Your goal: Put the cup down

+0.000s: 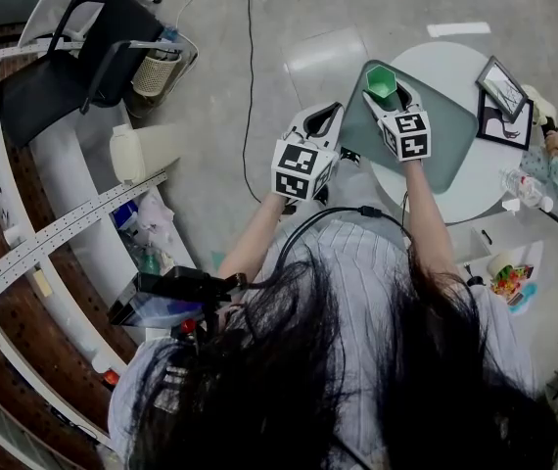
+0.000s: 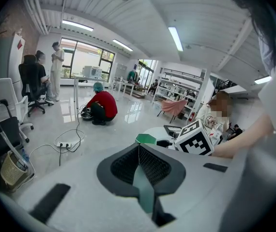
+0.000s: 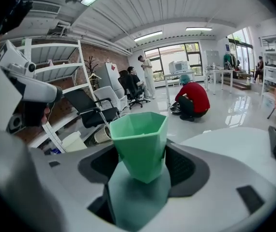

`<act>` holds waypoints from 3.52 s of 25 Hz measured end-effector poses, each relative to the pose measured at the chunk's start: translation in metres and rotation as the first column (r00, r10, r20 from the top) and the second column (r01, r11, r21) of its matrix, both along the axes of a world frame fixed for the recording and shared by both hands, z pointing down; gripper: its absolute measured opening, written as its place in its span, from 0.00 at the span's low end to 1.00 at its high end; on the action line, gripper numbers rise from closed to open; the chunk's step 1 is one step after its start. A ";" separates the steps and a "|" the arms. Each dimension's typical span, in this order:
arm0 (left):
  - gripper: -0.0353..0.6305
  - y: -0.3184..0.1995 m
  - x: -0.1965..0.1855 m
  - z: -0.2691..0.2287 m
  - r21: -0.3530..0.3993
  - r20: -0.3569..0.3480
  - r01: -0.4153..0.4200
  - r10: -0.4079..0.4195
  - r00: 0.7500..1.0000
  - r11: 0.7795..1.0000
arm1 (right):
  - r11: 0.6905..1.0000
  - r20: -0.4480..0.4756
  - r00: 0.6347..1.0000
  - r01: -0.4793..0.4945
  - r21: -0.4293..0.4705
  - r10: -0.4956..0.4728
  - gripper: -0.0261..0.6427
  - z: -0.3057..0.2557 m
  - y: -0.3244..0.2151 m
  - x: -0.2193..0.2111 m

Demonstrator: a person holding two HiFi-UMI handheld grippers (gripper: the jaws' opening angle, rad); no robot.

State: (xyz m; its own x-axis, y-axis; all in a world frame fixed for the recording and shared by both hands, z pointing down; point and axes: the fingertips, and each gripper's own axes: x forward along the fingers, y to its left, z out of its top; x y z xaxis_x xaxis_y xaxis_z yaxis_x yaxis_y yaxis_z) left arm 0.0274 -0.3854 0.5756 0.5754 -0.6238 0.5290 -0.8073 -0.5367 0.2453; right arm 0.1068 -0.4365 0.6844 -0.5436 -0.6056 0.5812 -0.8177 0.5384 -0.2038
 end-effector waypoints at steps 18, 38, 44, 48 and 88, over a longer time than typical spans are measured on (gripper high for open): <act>0.08 0.006 -0.004 -0.005 0.013 -0.001 0.001 -0.001 1.000 1.000 | 0.998 0.005 1.000 -0.025 -0.061 0.025 0.50 0.009 0.014 0.003; 0.08 0.011 -0.012 -0.004 0.025 0.000 -0.009 0.009 1.000 1.000 | 0.984 0.016 0.985 -0.174 -0.027 0.174 0.50 0.000 0.029 0.042; 0.08 0.040 -0.021 -0.023 0.062 -0.013 -0.029 0.030 0.999 0.998 | 0.979 0.036 0.979 -0.202 0.028 0.201 0.50 -0.034 0.060 0.038; 0.08 0.052 -0.022 -0.027 0.074 -0.020 -0.042 0.044 0.999 0.996 | 0.975 0.053 0.976 -0.213 0.057 0.211 0.48 -0.051 0.075 0.033; 0.08 0.238 -0.086 -0.063 0.181 -0.087 -0.128 0.145 0.986 0.975 | 0.932 0.172 0.959 -0.263 0.248 0.225 0.28 -0.159 0.283 -0.073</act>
State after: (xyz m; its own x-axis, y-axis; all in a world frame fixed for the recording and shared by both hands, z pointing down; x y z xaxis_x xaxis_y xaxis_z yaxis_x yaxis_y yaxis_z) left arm -0.0585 -0.1477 0.5121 0.7057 -0.6131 0.3551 -0.6998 -0.6816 0.2139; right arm 0.0341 -0.1538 0.5255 -0.4229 -0.8513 0.3104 -0.9045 0.3757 -0.2019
